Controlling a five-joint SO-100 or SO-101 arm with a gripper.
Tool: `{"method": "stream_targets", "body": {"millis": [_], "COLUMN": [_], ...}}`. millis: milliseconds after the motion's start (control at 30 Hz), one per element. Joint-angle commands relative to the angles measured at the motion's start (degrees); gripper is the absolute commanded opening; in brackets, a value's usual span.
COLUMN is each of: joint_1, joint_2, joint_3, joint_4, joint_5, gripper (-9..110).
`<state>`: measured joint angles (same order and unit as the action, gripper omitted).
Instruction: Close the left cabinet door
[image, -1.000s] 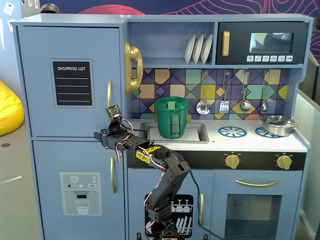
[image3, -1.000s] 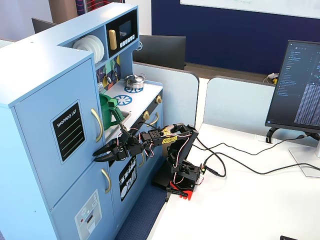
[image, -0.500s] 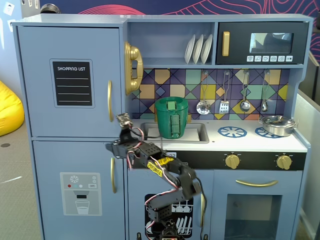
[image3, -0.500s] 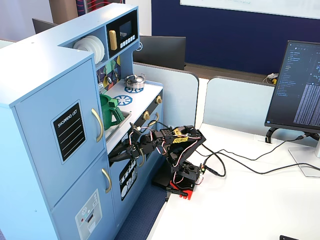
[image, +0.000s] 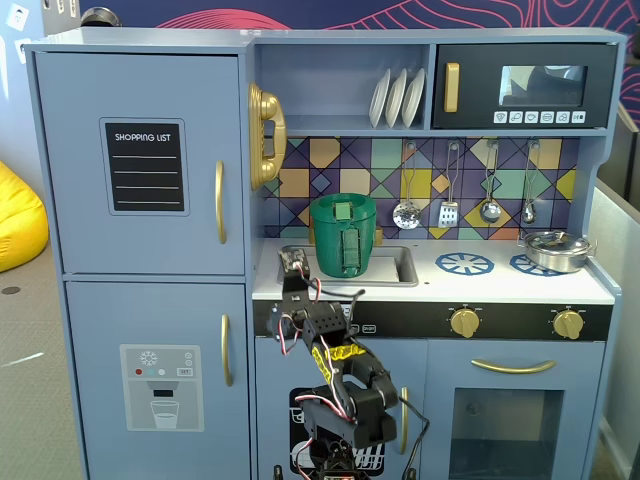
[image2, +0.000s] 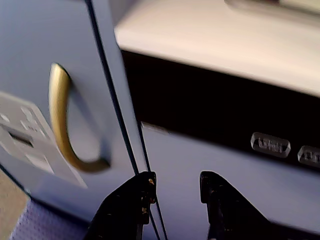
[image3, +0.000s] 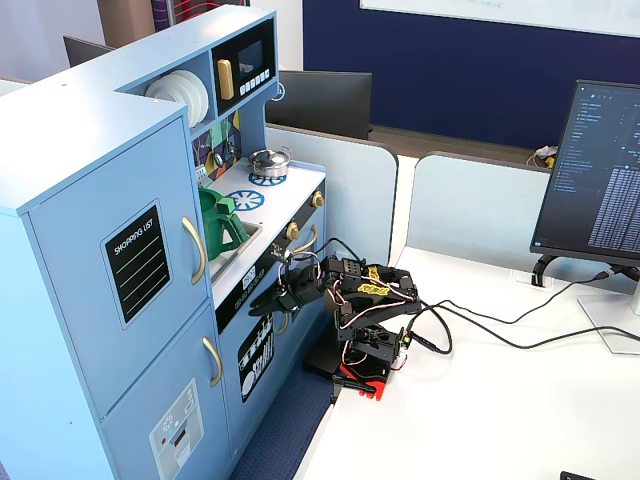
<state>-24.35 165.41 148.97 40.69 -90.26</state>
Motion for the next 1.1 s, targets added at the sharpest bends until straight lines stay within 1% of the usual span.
{"method": "stream_targets", "body": {"millis": [0, 133, 267, 300, 467, 567, 600, 700, 933, 1067], "joint_1": [5.6, 10.4, 13.1, 14.1, 18.5, 20.3, 21.3, 21.4, 22.4, 22.4], "joint_2": [4.2, 6.9, 16.3, 16.5, 16.5, 16.6, 16.7, 16.7, 16.7, 16.7], "joint_3": [3.3, 8.9, 15.9, 16.2, 19.8, 22.6, 22.6, 22.7, 22.7, 22.7], "joint_4": [2.4, 3.6, 9.8, 11.7, 12.6, 13.4, 16.4, 22.0, 38.2, 44.5], "joint_5": [0.5, 0.5, -0.2, 0.0, 1.8, 0.7, -0.8, 1.8, -0.4, -0.3], "gripper": [0, 0, 0, 0, 0, 0, 0, 0, 0, 0]}}
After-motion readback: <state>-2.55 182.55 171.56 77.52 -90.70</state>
